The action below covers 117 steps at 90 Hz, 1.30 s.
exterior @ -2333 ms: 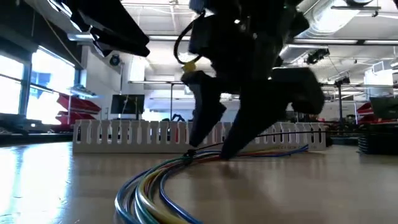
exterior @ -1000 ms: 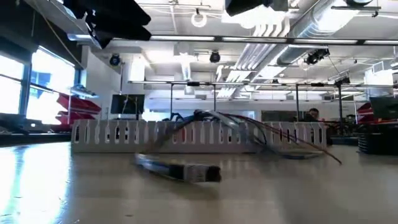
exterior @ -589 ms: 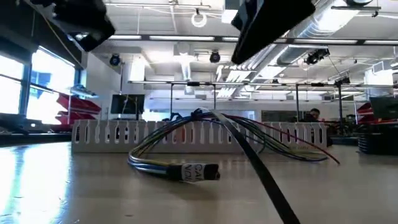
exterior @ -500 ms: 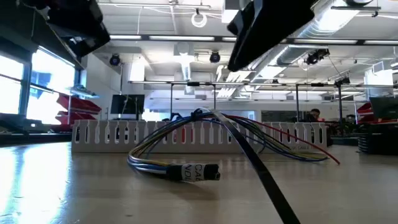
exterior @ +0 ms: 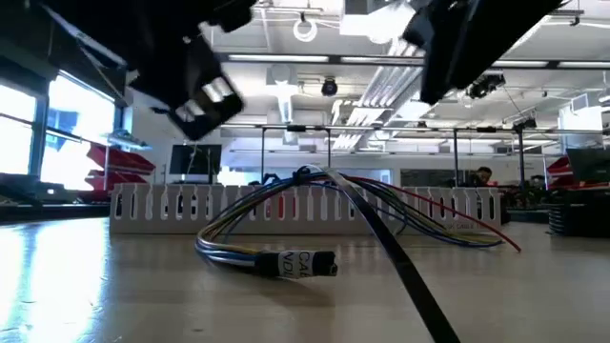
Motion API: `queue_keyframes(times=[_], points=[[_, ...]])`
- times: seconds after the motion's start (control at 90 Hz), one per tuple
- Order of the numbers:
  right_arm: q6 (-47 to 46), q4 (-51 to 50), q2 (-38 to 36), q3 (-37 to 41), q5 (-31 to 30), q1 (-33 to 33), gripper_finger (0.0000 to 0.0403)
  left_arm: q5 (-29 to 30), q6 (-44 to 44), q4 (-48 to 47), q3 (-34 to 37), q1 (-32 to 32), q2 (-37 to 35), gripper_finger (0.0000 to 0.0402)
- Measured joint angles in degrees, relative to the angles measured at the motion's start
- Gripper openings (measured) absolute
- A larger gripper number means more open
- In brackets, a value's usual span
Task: Ziptie cables
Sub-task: Put the black cables zip-tied cables into the white cable duct
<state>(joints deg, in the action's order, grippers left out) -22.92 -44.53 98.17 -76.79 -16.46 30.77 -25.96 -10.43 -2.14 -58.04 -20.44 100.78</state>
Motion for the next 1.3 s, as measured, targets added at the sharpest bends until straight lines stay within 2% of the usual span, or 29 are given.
queue_keyframes(times=[0.122, 0.233, 0.333, 0.422, 0.633, 0.756, 1.0, 1.1, 1.233, 1.3], points=[[-5.46, -2.68, -4.02, 0.00, -10.66, 3.47, 0.0161, -2.04, 13.28, -7.21, -8.94, 0.62, 6.49, 0.0104], [-8.19, -3.83, -6.44, 0.00, -17.19, 6.24, 0.0161, -1.65, 25.49, -16.76, -16.07, 0.21, 11.27, 0.0110], [-8.34, -3.72, -7.80, 0.00, -21.62, 8.14, 0.0161, 1.10, 31.58, -23.92, -21.12, 0.03, 14.88, 0.0118], [-8.13, -4.16, -7.93, 0.00, -23.68, 9.06, 0.0161, 1.69, 34.64, -25.10, -23.87, 0.19, 16.31, 0.0125], [-10.73, -4.42, -7.95, 0.00, -24.46, 9.55, 0.0161, 6.10, 38.35, -22.77, -26.01, -0.29, 16.91, 0.0133], [-12.65, -4.62, -7.95, 0.02, -24.46, 9.85, 0.0161, 11.92, 39.56, -20.31, -25.97, -1.00, 19.41, 0.0133], [-14.66, -3.59, -7.78, 0.02, -25.36, 11.34, 0.0161, 17.10, 33.00, -17.18, -26.18, -2.81, 24.30, 0.0129], [-14.56, -2.20, -7.73, 0.02, -25.58, 11.65, 0.0161, 17.38, 29.95, -15.97, -26.27, -3.35, 25.47, 0.0103], [-14.31, 0.23, -7.73, 0.02, -25.85, 11.74, 0.0161, 17.71, 26.38, -16.32, -26.27, -3.84, 25.47, 0.0026], [-14.33, 1.09, -7.73, 0.02, -26.67, 11.89, 0.0161, 18.49, 23.81, -15.72, -26.08, -4.15, 24.62, 0.0010]])
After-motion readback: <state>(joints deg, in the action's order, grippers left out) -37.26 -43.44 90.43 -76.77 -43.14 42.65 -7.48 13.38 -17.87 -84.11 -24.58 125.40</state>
